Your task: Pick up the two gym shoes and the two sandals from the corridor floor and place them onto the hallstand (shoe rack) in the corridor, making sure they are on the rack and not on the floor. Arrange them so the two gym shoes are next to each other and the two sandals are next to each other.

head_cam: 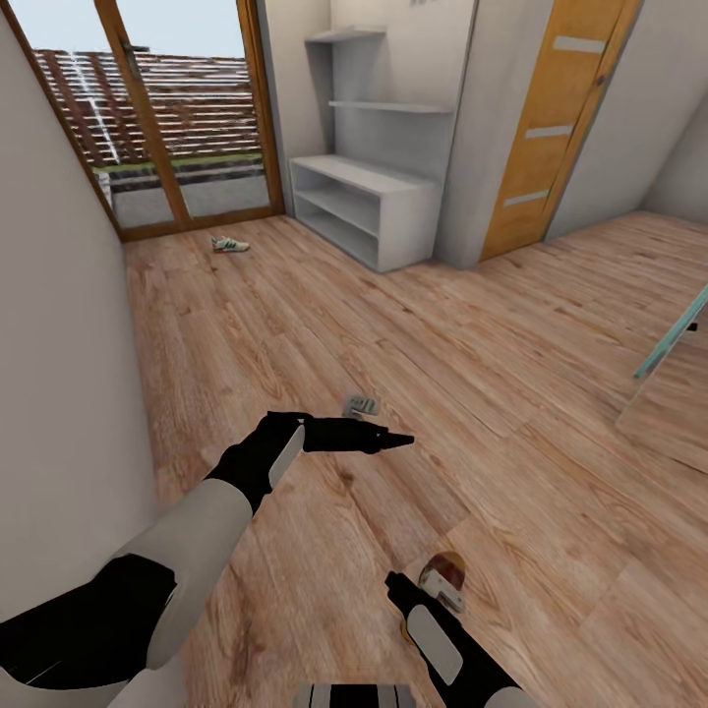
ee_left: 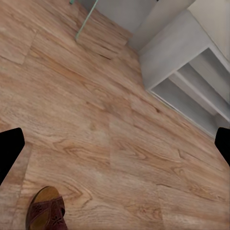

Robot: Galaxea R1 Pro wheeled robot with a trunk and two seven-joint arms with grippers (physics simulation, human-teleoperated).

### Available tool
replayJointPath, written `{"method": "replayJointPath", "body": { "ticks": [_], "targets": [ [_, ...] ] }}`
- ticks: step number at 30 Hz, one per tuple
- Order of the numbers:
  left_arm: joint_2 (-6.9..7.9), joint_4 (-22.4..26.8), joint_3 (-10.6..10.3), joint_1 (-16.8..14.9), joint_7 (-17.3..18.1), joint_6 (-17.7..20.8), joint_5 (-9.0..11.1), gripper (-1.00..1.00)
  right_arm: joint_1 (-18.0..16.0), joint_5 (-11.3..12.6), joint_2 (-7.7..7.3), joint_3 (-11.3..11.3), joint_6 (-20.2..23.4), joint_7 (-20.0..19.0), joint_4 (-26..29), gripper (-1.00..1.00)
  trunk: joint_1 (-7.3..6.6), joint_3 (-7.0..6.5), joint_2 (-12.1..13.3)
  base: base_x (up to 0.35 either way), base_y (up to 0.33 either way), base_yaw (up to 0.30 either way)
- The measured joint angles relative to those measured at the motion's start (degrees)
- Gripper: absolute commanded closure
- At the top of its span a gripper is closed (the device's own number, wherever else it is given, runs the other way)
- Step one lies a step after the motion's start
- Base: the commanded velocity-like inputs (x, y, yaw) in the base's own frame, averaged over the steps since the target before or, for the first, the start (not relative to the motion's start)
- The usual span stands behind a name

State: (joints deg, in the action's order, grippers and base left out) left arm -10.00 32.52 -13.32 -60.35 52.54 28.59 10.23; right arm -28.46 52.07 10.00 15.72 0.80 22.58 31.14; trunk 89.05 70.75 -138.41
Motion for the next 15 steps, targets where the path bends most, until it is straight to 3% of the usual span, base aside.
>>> {"method": "replayJointPath", "body": {
  "ticks": [11, 15],
  "targets": [
    [0.0, -0.1, 0.0, 0.0, 0.0, -0.1, -0.1, -1.0, 0.0, -0.1, 0.0, -5.7, 0.1, 0.2, -0.7, -1.0, 2.41, 2.48, -4.4, 0.0, 0.0, 0.083],
    [0.0, -0.1, 0.0, 0.0, 0.0, -0.1, -0.1, -1.0, 0.0, -0.1, 0.0, -6.3, 0.1, 0.2, -0.9, -1.0, 2.72, 3.6, -4.8, 0.0, 0.0, 0.129]
  ]
}}
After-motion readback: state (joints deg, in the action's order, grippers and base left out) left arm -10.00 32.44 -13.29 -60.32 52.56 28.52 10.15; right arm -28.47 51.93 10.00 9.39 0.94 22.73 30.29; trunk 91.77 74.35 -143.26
